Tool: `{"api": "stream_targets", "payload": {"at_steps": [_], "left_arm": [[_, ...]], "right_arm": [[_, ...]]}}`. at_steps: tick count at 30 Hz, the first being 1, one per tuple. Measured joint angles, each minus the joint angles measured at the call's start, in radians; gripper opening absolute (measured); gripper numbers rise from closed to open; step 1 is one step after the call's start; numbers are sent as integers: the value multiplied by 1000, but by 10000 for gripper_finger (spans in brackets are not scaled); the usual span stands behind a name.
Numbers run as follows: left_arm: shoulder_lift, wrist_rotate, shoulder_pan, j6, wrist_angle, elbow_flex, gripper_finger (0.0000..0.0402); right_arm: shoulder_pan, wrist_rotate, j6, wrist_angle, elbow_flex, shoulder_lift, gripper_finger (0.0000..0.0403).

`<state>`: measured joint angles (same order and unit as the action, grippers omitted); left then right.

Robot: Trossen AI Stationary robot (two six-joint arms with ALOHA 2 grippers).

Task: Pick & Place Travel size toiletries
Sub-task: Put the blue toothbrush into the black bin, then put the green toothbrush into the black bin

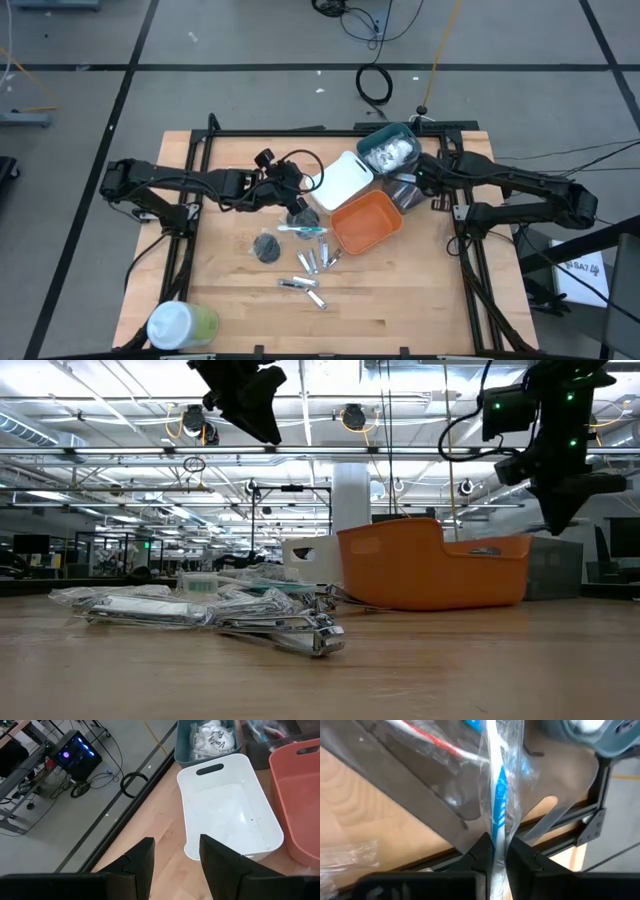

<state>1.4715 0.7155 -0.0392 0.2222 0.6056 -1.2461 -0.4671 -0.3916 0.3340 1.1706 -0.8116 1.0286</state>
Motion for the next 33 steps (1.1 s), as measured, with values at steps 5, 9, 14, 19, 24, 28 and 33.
{"api": "stream_targets", "payload": {"at_steps": [5,9,14,19,24,28,33], "left_arm": [[0,0,0,1,2,0,152],[0,-24,0,2,3,0,152],[0,-35,0,0,3,0,152],[0,-35,0,0,4,0,152],[0,-35,0,0,4,0,152],[0,-39,0,-1,4,0,152],[2,-234,0,-49,6,0,152]], "right_arm": [[0,2,79,-88,0,0,49],[0,28,79,-124,0,0,53],[0,56,49,-141,0,0,70],[0,55,18,-144,0,0,116],[0,53,22,-195,0,0,174],[9,55,13,-268,0,0,196],[44,56,19,-374,0,-2,195]]}}
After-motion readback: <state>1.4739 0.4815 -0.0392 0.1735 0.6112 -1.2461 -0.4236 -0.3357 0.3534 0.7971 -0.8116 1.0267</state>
